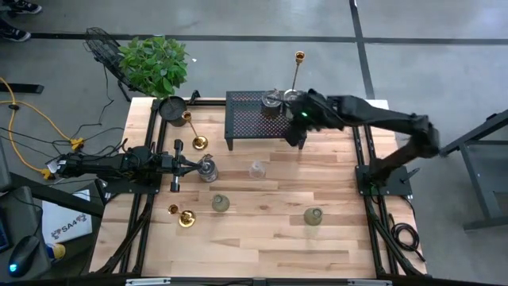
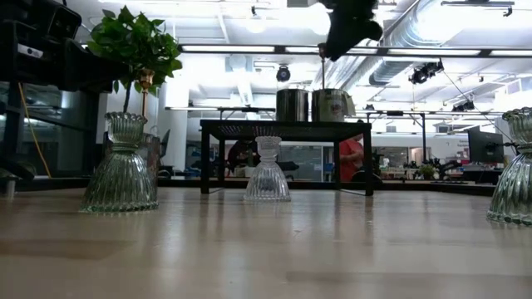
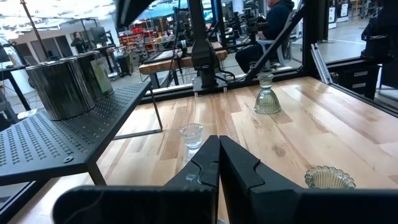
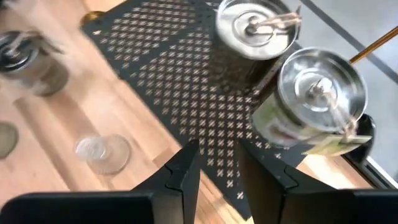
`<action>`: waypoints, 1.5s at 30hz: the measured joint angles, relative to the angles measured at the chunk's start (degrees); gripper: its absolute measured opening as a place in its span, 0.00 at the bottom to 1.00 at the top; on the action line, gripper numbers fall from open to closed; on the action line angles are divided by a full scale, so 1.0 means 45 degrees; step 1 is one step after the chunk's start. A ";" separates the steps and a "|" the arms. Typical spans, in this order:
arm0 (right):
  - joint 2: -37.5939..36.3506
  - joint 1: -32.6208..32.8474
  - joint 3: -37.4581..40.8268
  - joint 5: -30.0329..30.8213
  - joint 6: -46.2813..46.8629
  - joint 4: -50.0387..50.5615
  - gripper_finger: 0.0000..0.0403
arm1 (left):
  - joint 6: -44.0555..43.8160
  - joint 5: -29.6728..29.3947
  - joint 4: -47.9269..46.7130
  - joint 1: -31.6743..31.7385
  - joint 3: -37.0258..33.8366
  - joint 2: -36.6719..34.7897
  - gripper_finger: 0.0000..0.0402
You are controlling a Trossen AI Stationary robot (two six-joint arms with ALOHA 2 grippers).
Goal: Pick & Place candle stick holders
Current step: Put the bottom gold candle holder on the shelf aligned with the other gold candle holder on the shelf
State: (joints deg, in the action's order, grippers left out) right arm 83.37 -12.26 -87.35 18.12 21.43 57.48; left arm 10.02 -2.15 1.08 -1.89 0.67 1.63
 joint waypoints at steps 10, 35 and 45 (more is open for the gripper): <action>-0.5010 0.1886 0.6512 -0.0863 -0.1161 -0.4178 0.25 | 0.0000 0.0001 0.0002 0.0005 0.0000 -0.0002 0.00; -1.2282 0.3908 1.6854 -0.2546 -0.3375 -1.5049 0.25 | 0.0000 0.0001 0.0000 0.0003 0.0000 -0.0003 0.00; -1.3567 0.4174 1.8450 -0.2731 -0.3888 -1.6391 0.25 | 0.0000 0.0002 0.0003 0.0002 0.0000 0.0000 0.00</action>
State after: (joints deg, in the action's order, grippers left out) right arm 22.31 6.52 -4.32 5.84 3.94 -16.28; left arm 10.02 -2.14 1.10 -1.88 0.67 1.63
